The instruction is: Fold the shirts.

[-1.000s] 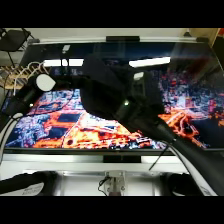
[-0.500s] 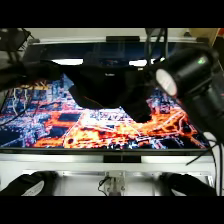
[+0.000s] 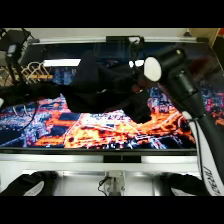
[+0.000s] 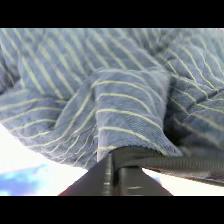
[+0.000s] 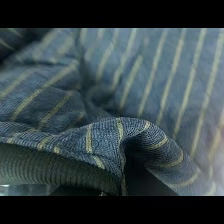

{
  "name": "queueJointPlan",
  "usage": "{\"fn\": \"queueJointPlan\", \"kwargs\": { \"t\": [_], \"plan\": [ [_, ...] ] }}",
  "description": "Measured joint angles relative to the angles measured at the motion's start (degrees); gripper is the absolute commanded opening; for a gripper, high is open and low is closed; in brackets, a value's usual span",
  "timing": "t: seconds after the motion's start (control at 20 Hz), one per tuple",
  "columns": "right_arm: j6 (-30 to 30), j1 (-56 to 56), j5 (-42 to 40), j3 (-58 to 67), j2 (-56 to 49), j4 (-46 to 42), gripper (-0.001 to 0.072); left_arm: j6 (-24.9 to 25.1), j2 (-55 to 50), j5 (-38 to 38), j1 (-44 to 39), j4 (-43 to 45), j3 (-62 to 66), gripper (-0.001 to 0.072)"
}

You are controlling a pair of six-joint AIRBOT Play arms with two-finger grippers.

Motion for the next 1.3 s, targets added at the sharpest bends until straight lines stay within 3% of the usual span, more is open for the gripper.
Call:
{"fn": "queueJointPlan", "kwargs": {
  "t": [0.05, 0.1, 0.15, 0.45, 0.65, 0.9, 1.3],
  "plan": [
    [-0.4, -0.1, -0.2, 0.0, -1.0, 1.5, 0.0098, 0.5, -0.9, 0.2, -0.1, 0.2, -0.3, 0.0464],
    [-0.7, -0.1, -0.5, 0.0, -1.7, 2.6, 0.0098, 1.6, -1.4, 0.2, 0.1, 0.5, -0.1, 0.0537],
    [-0.9, -0.1, -0.5, 0.0, -2.2, 3.5, 0.0098, 2.9, -1.7, 0.0, 0.6, 1.3, 0.7, 0.0562],
    [-1.7, -0.2, -1.0, 0.0, -3.3, 6.3, 0.0098, 9.2, -2.7, -12.2, 12.1, 13.4, 8.2, 0.0563],
    [-1.8, -0.2, -0.9, 0.0, -3.5, 7.3, 0.0099, 14.7, -4.8, -14.8, 24.7, 16.6, 5.0, 0.0564],
    [-2.0, -0.2, -0.3, 0.0, -3.6, 7.9, 0.0099, 20.3, -15.1, -13.3, 38.5, 12.7, 2.6, 0.0563],
    [-1.7, -0.2, 0.6, 0.0, -3.6, 8.1, 0.0099, 26.7, -34.8, -13.3, 44.0, 8.0, 13.2, 0.0560]
  ]
}}
